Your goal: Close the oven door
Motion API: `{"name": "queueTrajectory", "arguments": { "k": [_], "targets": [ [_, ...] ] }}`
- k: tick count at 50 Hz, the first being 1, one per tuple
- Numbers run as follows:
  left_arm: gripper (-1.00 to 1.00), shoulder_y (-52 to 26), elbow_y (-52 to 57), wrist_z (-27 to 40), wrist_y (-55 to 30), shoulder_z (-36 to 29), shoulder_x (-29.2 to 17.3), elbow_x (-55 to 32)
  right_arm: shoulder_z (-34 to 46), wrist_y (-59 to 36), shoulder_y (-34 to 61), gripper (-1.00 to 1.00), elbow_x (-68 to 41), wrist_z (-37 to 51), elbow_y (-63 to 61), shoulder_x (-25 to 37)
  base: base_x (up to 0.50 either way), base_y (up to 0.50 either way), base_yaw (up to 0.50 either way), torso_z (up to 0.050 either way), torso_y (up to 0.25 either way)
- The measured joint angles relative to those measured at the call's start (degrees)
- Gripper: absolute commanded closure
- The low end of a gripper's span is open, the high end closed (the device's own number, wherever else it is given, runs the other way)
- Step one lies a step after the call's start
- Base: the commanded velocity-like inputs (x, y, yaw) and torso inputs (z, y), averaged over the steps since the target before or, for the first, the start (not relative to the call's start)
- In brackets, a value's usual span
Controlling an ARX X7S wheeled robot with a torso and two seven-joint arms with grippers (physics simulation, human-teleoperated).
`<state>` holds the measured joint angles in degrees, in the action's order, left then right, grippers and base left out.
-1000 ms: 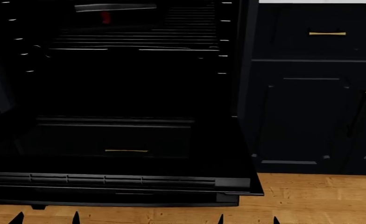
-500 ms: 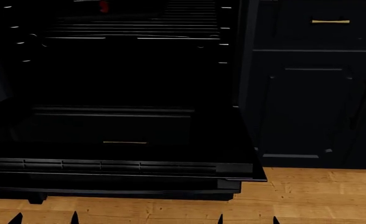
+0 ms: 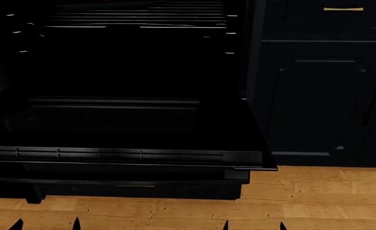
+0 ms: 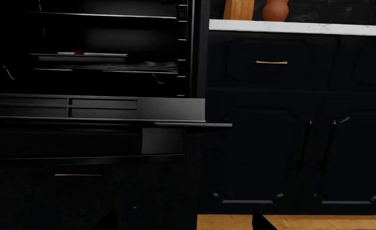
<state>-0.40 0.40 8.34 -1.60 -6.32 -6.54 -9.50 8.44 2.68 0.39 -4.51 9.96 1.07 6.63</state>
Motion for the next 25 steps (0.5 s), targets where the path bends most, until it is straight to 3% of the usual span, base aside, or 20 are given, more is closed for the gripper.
{"name": "queueTrajectory", "arguments": {
  "k": [25],
  "targets": [
    [-1.0,-0.2,-0.2,1.2,0.2,-1.2,-1.0,-1.1,1.5,0.2,0.2,-1.0,-0.3,1.5,0.1,1.1,0.0,0.0,0.0,-0.05,0.0]
  ]
}}
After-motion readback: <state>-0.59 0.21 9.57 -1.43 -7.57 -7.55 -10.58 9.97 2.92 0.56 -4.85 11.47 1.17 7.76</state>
